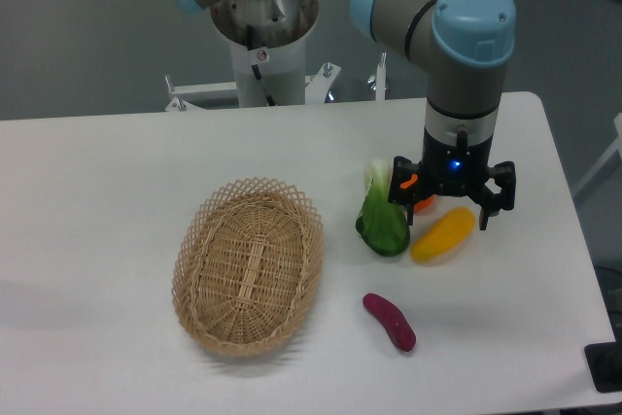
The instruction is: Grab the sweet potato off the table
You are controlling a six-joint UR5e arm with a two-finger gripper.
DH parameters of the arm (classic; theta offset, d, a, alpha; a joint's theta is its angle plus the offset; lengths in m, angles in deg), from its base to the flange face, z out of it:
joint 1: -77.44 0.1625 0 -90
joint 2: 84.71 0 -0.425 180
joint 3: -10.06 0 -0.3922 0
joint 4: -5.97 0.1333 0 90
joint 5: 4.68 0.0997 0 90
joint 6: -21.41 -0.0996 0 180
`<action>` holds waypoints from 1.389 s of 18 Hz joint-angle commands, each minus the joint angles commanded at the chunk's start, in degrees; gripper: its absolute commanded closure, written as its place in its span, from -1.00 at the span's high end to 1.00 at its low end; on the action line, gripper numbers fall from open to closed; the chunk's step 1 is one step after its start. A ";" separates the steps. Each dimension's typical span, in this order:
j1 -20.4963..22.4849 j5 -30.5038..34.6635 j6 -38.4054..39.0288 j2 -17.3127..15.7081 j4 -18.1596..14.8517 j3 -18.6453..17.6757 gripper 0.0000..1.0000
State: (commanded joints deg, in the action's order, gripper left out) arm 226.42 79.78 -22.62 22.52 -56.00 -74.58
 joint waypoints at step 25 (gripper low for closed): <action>-5.89 0.26 17.14 12.74 13.87 -0.88 1.00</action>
State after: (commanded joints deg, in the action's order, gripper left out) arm 220.53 80.05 -5.49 35.26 -42.12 -75.46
